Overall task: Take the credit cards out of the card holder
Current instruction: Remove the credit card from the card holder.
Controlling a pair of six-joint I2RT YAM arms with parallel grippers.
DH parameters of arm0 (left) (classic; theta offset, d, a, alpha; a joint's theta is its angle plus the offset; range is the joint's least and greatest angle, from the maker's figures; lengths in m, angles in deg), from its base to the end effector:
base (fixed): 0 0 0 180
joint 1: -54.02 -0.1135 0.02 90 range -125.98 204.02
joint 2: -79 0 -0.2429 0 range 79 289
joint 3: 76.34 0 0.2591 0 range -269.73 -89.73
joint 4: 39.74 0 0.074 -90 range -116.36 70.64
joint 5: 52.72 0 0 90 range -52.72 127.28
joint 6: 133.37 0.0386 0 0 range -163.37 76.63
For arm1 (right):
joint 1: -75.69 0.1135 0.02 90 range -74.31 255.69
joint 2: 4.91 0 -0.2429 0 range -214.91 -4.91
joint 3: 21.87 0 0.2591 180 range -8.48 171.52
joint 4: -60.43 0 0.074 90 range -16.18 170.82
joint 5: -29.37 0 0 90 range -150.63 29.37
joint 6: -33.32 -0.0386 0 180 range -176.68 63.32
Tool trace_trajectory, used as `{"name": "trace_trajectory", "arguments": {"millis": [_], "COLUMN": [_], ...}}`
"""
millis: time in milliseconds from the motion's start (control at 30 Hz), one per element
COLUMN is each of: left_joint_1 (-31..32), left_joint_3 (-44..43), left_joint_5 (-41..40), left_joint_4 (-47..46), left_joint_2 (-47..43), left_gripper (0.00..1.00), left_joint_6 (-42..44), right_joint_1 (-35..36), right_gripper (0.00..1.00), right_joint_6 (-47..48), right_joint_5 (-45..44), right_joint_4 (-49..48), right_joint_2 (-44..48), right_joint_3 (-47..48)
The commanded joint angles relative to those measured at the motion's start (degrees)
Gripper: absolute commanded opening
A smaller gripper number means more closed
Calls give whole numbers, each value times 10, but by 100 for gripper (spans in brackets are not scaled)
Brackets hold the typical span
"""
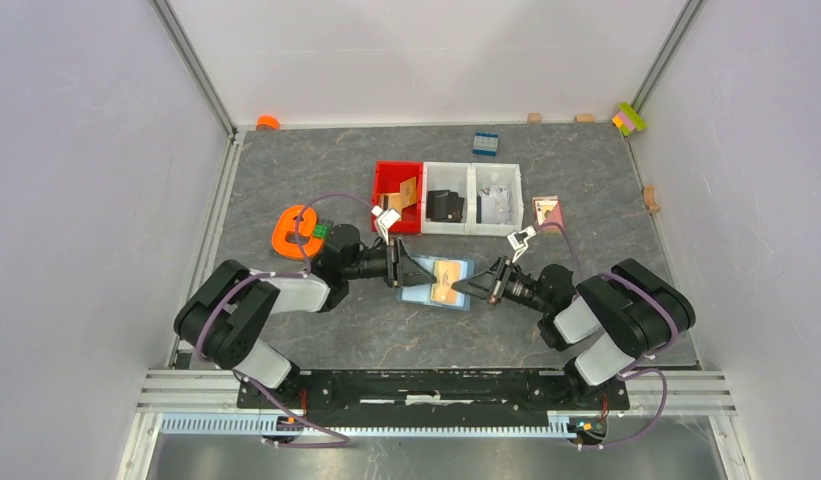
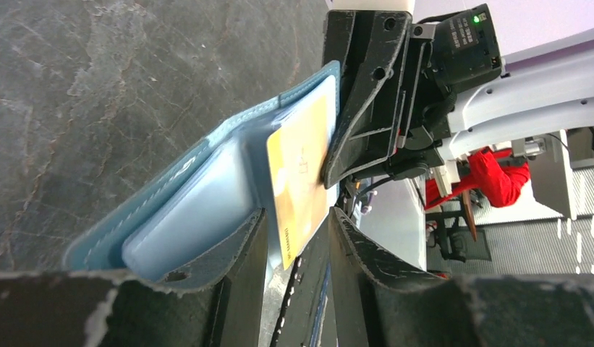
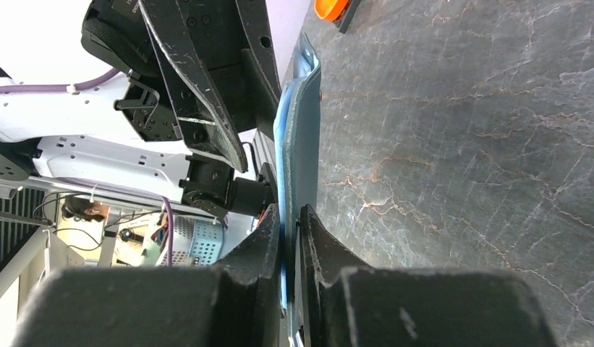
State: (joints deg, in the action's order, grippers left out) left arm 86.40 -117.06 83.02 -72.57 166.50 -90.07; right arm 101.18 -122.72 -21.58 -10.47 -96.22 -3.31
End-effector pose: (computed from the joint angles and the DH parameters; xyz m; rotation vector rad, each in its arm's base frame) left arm 0.2257 -0.1759 0.1430 0.4019 2.0496 -1.6327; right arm 0.1758 0.1107 0.1055 0.0443 1.9139 1.7040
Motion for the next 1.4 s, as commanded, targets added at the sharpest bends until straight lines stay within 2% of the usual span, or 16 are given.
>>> {"name": "trace_trajectory", "arguments": {"millis": [0,133,200,233,267,333,500,867,1033,1233,1367], "left_joint_1": [7,17,19,19,18,17,-3,-24,-25,-25,-25], "left_joint_3": [-24,-34,-35,-34,-33,-33,-13,-2,-8,-17,-13], "left_joint_5": [34,54,65,69,71,71,53,15,-32,-164,-239], "left_joint_4": [-55,-82,-115,-129,-143,-150,-145,-50,51,229,289], "left_joint_2": [20,47,61,66,70,71,41,-24,-63,-151,-197], "left_gripper": [43,40,32,25,13,2,2,2,2,2,2], "left_joint_6": [-30,-53,-73,-83,-91,-96,-93,-34,19,102,125], "right_joint_1": [7,11,11,11,11,11,8,-42,-54,-54,-51], "right_gripper": [0,0,0,0,0,0,0,0,0,1,5], "right_joint_6": [-8,-8,-8,-8,-8,-6,-1,5,7,67,110], "right_joint_5": [16,18,18,19,18,18,17,17,18,-2,-14], "right_joint_4": [-199,-199,-199,-198,-198,-197,-191,-183,-177,-47,35], "right_joint_2": [-5,-5,-6,-6,-6,-6,1,13,2,2,-1], "right_joint_3": [17,19,20,20,20,20,19,3,1,10,27]}}
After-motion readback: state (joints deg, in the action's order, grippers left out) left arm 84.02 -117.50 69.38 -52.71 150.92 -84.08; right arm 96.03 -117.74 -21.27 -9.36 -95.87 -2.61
